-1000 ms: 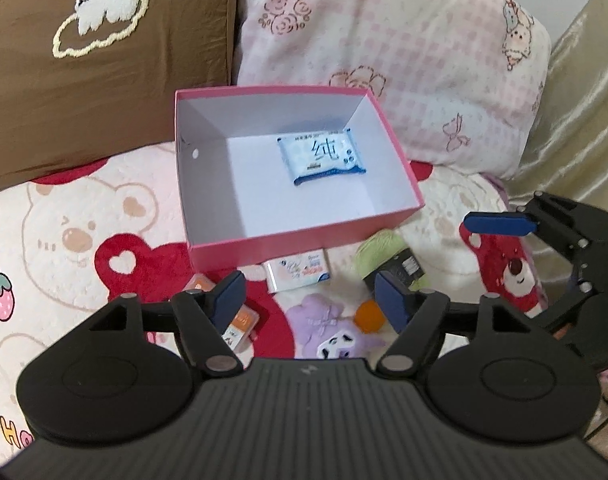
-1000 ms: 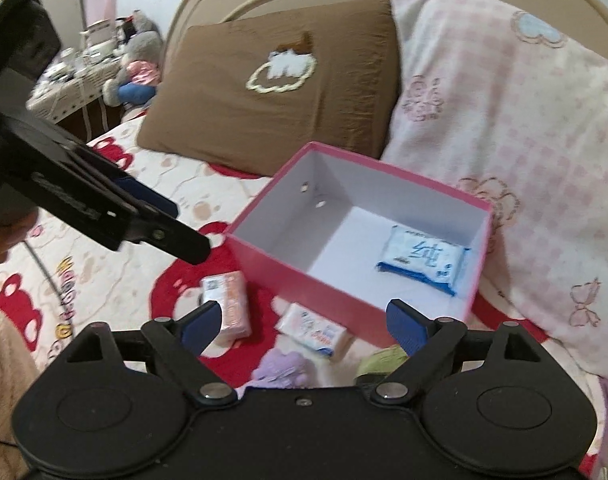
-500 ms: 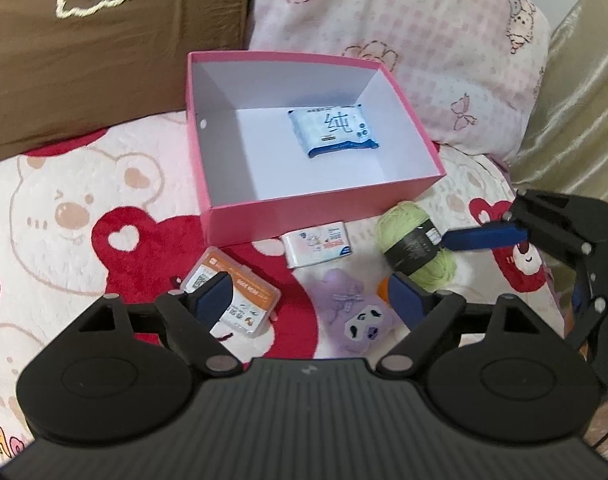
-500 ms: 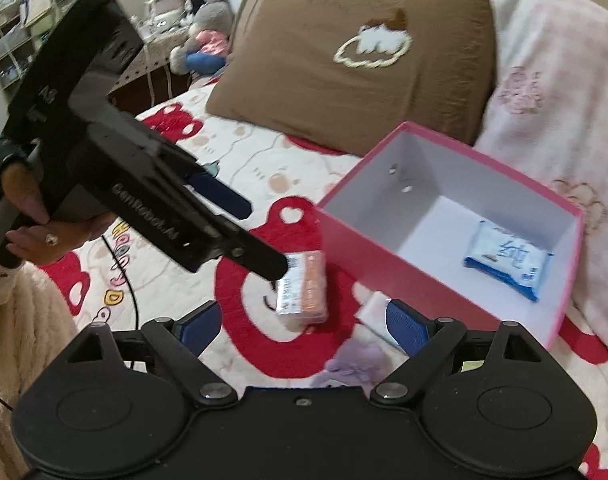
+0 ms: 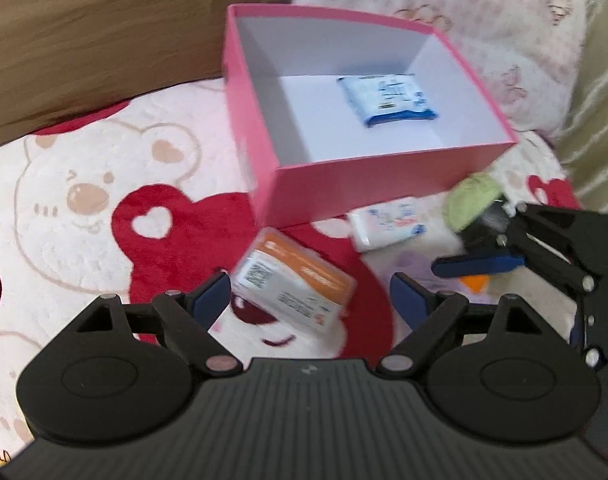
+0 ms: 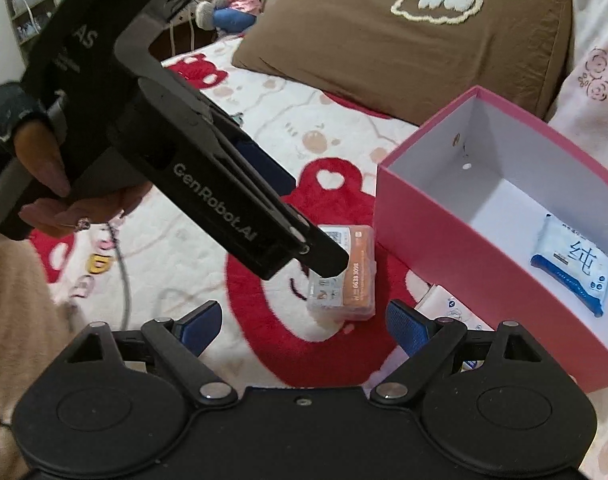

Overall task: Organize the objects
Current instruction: 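Move the left tool down to the clear orange-labelled plastic box, then close the left tool on the plastic box and lift it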

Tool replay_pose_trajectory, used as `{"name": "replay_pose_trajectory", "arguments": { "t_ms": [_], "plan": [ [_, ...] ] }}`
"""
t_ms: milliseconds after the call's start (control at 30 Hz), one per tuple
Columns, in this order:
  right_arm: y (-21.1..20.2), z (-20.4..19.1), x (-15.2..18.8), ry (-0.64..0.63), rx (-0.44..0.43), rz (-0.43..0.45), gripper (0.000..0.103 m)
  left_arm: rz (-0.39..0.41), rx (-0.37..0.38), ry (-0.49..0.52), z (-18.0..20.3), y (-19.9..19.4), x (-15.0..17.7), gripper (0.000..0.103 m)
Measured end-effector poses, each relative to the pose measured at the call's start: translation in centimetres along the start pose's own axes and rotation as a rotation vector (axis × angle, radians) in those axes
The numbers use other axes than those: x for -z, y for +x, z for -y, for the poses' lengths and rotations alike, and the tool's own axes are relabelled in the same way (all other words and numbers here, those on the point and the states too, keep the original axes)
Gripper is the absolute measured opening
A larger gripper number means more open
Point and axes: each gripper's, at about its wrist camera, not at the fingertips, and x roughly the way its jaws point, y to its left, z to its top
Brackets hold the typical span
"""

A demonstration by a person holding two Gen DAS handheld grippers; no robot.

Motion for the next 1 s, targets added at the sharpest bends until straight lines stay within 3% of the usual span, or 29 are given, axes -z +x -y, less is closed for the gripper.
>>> {"name": "replay_pose_trajectory", "arguments": {
  "t_ms": [300,567,733,900,1000],
  "plan": [
    [4.9,0.1,1.1,0.031,0.058,-0.012,0.088,-0.019,0.022,-0.11,-2.9,4.6,1.0,0.086],
    [7.0,1.4,1.7,0.175,0.043,-0.019,0.087,0.001,0.049,-0.181,-3.2,6.4,1.2,0.086],
    [8.1,1.5,2.4,0.23,0.013,-0.026,0.075,0.026,0.013,-0.174,-3.6,7.3,1.2,0.086],
    [9.1,1.5,2.9,0.259,0.006,-0.024,0.067,0.033,0.059,-0.232,-4.4,7.8,0.7,0.086],
    [9.2,1.6,3.4,0.272,0.011,-0.016,0.063,0.04,0.053,-0.213,-4.1,7.9,0.8,0.081]
  ]
}}
